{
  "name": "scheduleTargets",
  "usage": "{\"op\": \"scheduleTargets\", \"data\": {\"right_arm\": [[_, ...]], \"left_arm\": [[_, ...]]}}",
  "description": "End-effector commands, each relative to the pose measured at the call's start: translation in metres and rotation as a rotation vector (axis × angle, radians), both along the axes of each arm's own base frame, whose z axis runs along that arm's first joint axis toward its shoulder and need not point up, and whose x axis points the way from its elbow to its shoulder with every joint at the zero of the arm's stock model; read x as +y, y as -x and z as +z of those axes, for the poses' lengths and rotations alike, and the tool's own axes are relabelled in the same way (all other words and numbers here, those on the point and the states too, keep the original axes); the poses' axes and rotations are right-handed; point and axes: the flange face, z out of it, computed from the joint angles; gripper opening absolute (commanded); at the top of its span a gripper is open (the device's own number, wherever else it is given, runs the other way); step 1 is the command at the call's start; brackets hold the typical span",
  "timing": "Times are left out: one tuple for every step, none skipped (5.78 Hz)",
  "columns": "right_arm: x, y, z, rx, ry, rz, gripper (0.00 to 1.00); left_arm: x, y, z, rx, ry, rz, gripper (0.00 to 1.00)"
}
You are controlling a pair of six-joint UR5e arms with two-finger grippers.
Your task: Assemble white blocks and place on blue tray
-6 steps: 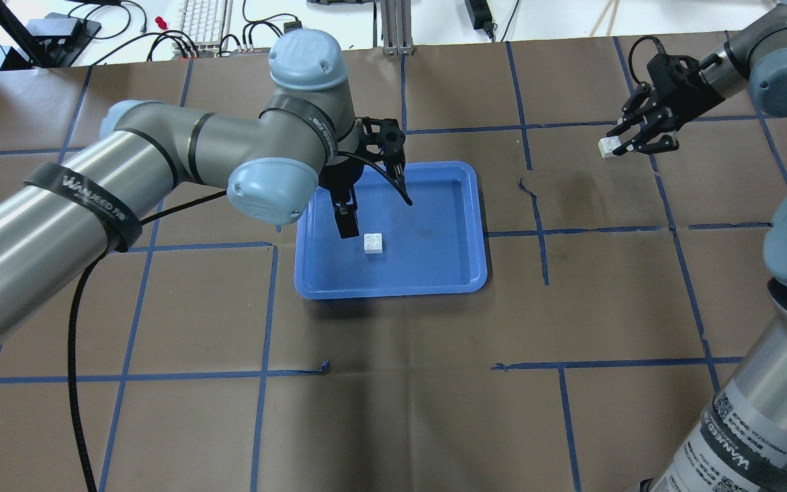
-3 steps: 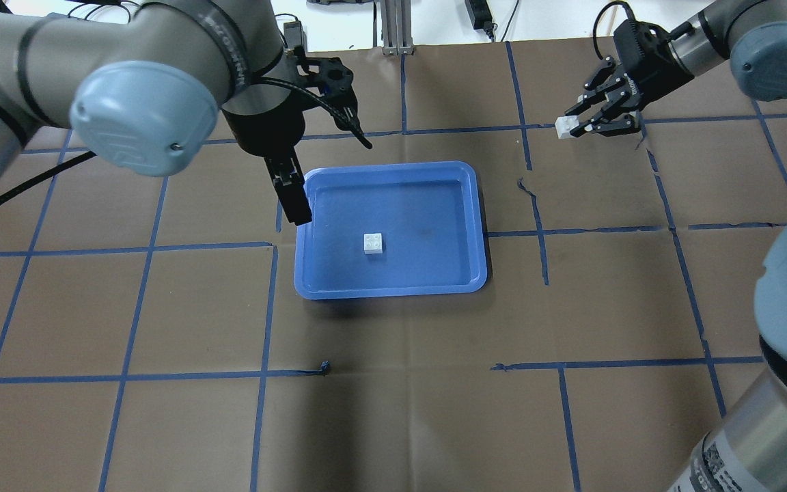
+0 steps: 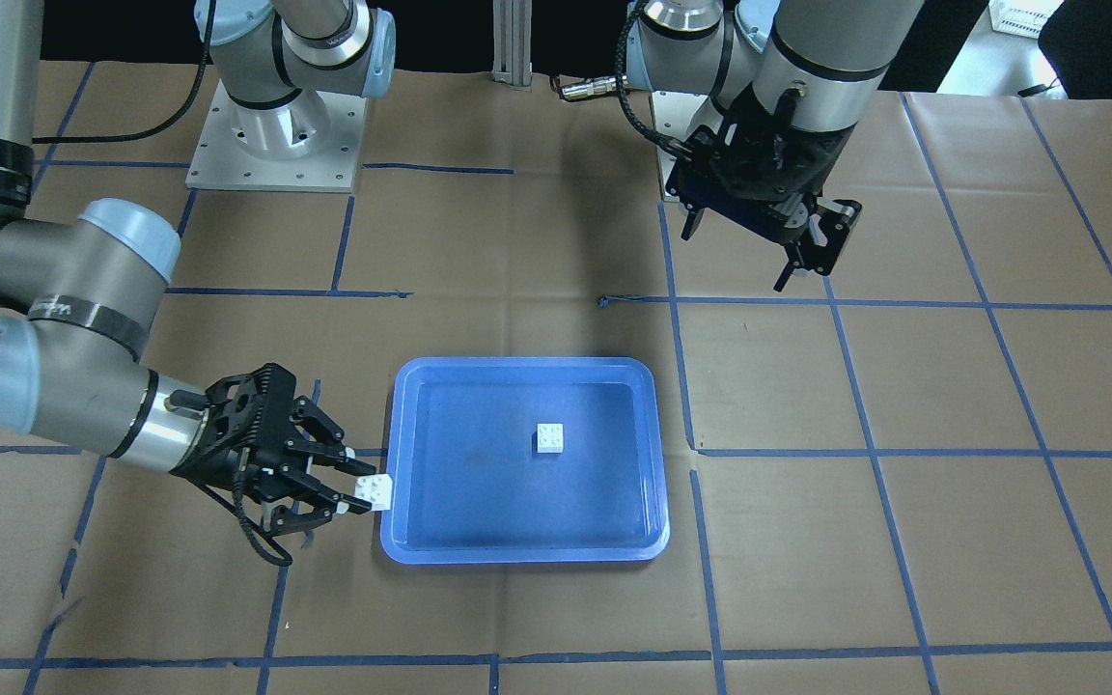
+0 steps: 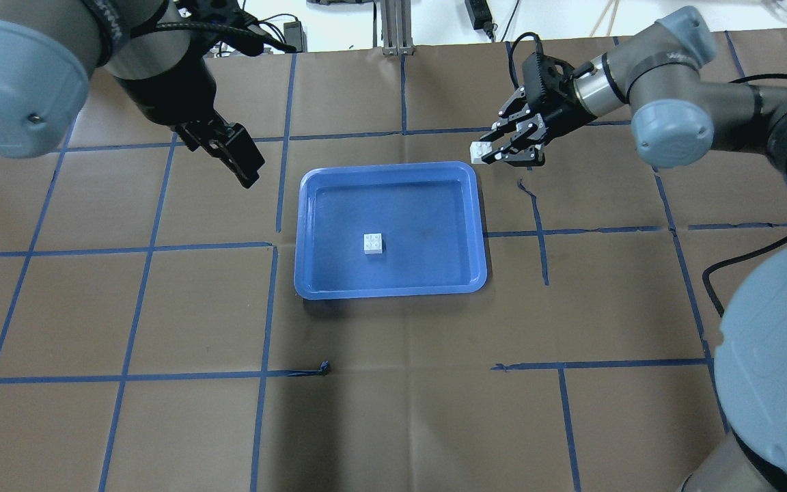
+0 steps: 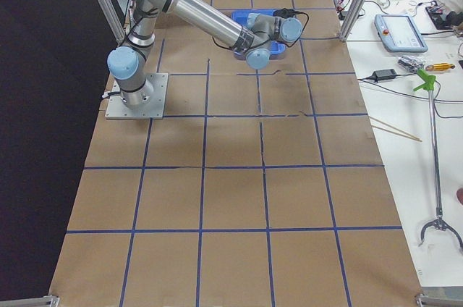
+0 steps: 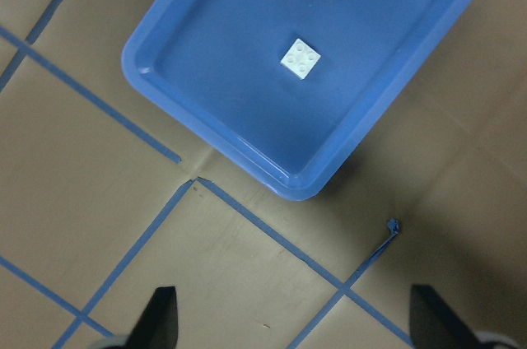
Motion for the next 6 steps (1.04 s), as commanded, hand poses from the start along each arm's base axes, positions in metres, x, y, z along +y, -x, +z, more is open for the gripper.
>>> {"op": "scheduleTargets", "data": {"right_arm": [[0.034,-0.069,-0.034,-0.027,0.023,-0.074,0.20],[0.045,-0.089,-0.058,-0.028,0.016,-0.073,0.20],[0.057,-0.096,-0.069,-0.028,0.003,-0.085,0.20],[0.074,-0.095,-0.080,-0.020,-0.029,-0.086,0.20],[0.092,-0.096,-0.093,-0.018,-0.045,-0.087,0.20],[0.098,-0.098,-0.096,-0.017,-0.052,-0.083,0.20]], "left_arm": [[-0.006,-0.030,0.003,0.009,0.014,0.362,0.99],[-0.004,-0.035,0.012,0.014,0.035,0.456,0.99],[-0.001,-0.035,0.012,0.010,0.037,0.491,0.99],[-0.008,-0.035,0.003,-0.005,0.024,0.507,0.99],[-0.009,-0.034,-0.001,-0.007,0.018,0.507,0.99],[-0.006,-0.034,0.001,-0.007,0.022,0.507,0.99]]}}
